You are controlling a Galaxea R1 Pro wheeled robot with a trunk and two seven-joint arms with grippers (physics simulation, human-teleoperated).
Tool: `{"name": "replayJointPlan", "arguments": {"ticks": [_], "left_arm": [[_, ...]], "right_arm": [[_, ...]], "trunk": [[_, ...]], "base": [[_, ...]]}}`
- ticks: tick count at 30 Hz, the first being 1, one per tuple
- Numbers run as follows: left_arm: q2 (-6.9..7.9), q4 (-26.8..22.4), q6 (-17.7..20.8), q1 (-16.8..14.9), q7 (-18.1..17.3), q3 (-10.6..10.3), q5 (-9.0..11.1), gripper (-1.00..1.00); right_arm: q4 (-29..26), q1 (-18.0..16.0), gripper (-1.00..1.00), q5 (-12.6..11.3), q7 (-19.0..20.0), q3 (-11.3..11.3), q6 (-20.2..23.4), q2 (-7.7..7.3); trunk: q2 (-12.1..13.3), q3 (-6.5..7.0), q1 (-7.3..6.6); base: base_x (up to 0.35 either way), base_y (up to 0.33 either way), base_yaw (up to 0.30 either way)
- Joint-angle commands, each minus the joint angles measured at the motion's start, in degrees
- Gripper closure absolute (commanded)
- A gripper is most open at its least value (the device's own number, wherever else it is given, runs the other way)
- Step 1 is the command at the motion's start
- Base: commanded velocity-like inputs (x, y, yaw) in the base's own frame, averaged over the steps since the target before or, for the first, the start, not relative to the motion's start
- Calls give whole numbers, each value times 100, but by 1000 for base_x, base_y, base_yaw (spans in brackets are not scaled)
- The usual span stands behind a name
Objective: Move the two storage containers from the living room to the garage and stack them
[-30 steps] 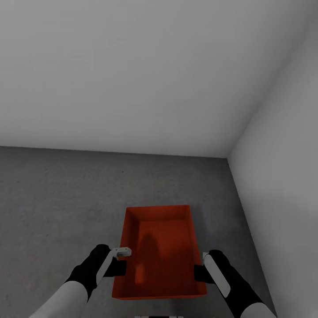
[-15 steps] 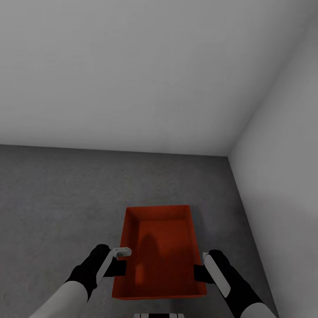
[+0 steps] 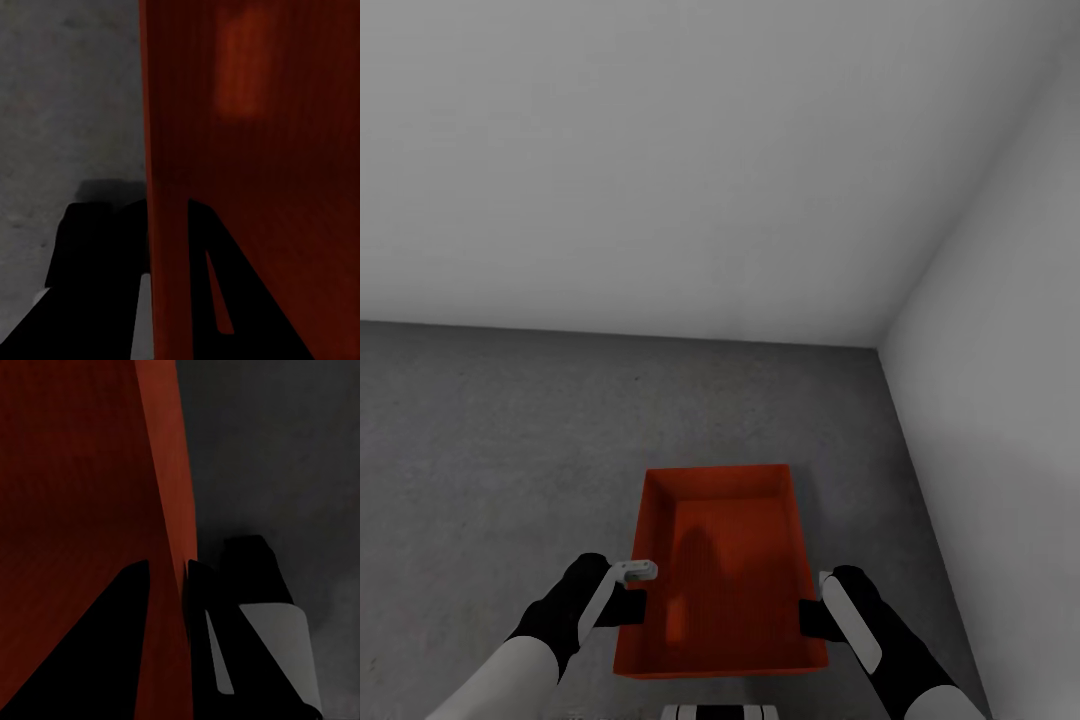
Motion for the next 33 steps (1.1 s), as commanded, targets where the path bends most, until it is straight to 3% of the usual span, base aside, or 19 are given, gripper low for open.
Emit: {"name": "replayJointPlan", "arguments": {"ticks": [1,33], "left_arm": [[0,-11,25,-1,27,7,86,100],[0,-11,25,-1,28,10,86,100]], "right_arm": [[-8,-3,100,-142,-41,-4,-27,-1],[-8,-3,100,-142,-41,-3,-27,-1]], "trunk": [[-2,-13,-1],[-2,-249,-1]], "base": [[0,0,0],[0,0,0]]}}
